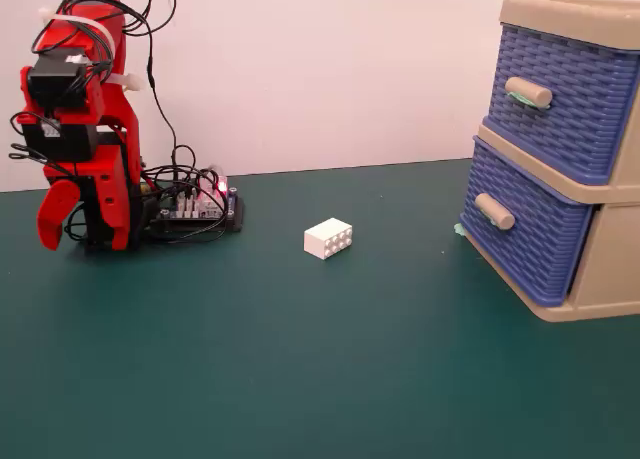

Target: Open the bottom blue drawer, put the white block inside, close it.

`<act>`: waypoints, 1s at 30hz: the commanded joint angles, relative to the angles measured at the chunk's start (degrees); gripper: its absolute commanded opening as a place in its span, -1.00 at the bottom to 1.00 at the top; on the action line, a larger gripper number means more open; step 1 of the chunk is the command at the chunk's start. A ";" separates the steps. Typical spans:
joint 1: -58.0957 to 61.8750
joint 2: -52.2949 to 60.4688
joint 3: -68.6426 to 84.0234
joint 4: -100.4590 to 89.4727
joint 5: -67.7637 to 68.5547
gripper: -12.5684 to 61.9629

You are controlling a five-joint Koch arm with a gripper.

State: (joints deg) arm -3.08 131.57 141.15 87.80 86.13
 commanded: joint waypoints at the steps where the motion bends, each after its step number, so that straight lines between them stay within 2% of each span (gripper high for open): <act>1: -0.26 3.08 0.88 7.21 -0.09 0.27; 13: -0.18 3.08 0.18 7.65 0.44 0.25; 17: 0.09 3.16 -13.89 10.20 2.20 0.25; 21: -2.37 2.46 -32.08 10.63 18.81 0.24; 24: -15.12 -0.18 -43.68 10.37 34.63 0.25; 27: -34.37 -6.06 -51.33 6.94 53.00 0.25; 30: -53.88 -14.33 -54.32 -7.29 68.91 0.25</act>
State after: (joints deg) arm -47.72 119.97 89.12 90.26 144.40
